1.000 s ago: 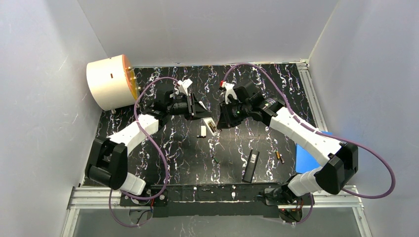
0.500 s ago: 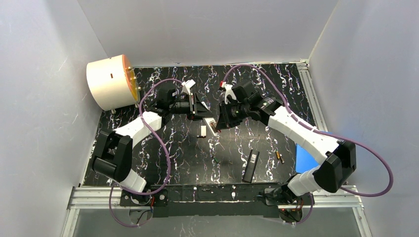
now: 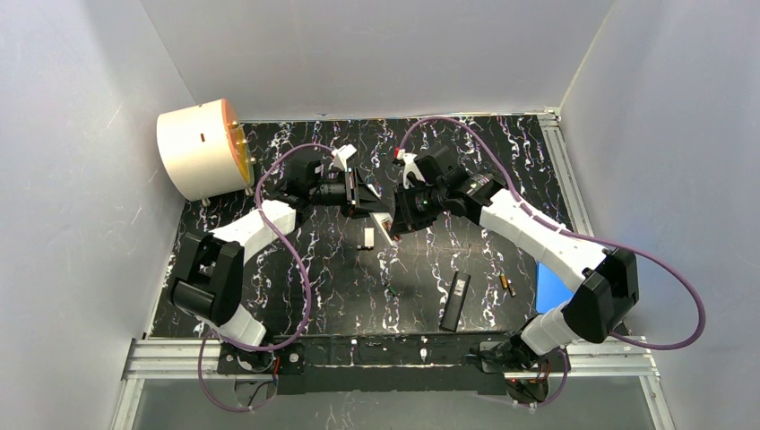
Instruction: Load the batteries into the remote control
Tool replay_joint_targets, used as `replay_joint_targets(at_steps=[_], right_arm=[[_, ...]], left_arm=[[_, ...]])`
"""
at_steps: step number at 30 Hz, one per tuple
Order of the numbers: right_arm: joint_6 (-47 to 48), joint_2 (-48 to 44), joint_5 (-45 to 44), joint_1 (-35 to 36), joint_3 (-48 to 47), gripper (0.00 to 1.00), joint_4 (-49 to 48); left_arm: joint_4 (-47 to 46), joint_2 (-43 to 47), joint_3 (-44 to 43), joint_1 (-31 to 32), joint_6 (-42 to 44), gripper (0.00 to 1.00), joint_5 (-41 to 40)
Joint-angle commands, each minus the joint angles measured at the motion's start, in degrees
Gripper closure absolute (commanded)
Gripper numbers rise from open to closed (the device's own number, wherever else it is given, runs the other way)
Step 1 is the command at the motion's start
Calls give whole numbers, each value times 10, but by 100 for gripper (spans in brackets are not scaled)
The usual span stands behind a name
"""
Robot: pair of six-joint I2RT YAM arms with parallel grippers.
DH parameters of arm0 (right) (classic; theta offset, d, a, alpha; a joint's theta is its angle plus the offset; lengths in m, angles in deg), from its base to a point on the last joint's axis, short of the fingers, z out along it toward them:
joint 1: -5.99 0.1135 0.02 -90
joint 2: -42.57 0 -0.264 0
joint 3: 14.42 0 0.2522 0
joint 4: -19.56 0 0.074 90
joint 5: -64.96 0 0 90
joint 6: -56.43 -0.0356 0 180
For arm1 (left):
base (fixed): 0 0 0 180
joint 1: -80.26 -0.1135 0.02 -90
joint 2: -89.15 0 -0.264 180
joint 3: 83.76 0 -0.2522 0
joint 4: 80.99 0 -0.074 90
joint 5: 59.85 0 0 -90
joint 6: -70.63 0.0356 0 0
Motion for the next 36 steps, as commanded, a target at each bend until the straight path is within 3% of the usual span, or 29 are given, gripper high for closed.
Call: replay_joint_targets(at_steps=[1,8,25,36], right_arm=[[16,4,-23,-1,-28,79,15],[31,-1,-32,-1,-38,68,29],[8,-20,-44,-1,-55,61,7],[-74,-72,-67,-15,-27,35,-90]], left_arm=[[-6,13,-28,3,-10,100,27],[-6,9,-30,3,-12,100,24],[-6,-2,-26,3,-38,100,20],[-34,-9,-39,3,-104,100,9]])
